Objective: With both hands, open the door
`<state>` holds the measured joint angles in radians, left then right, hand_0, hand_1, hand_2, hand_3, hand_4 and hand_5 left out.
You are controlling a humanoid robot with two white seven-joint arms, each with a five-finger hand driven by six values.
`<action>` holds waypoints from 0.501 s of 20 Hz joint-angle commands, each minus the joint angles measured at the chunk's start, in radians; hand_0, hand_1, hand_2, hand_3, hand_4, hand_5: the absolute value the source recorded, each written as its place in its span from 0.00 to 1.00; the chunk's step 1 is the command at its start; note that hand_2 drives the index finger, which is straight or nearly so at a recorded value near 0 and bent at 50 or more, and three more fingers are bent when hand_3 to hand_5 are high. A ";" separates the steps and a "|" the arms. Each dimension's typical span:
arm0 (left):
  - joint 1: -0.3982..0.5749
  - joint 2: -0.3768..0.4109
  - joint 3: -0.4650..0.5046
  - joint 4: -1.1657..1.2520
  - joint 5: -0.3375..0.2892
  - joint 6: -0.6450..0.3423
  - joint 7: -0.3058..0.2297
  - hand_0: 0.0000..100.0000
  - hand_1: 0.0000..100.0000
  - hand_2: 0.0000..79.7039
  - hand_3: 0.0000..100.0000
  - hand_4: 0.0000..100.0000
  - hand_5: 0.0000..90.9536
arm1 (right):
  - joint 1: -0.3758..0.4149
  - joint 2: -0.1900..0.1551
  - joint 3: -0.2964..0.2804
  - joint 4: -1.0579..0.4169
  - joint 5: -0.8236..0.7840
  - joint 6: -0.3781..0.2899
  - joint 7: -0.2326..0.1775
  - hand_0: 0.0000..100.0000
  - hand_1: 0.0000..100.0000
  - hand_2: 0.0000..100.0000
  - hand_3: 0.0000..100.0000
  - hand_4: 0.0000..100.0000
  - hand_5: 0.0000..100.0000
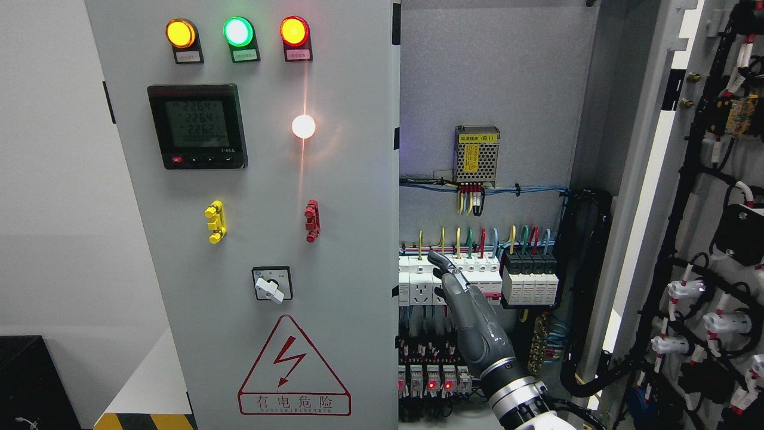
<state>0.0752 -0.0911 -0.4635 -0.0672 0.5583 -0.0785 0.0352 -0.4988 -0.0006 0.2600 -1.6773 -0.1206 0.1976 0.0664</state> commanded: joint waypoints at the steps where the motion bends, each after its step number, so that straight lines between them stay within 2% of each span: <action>1: 0.000 -0.001 0.000 0.000 0.000 -0.001 0.000 0.00 0.00 0.00 0.00 0.00 0.00 | -0.023 0.014 0.027 0.039 -0.002 0.000 0.003 0.19 0.00 0.00 0.00 0.00 0.00; 10: 0.000 -0.001 0.000 0.000 0.000 0.000 0.000 0.00 0.00 0.00 0.00 0.00 0.00 | -0.056 0.013 0.028 0.057 -0.073 0.002 0.003 0.19 0.00 0.00 0.00 0.00 0.00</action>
<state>0.0751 -0.0918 -0.4634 -0.0677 0.5584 -0.0782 0.0352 -0.5331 -0.0003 0.2774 -1.6463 -0.1667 0.1996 0.0684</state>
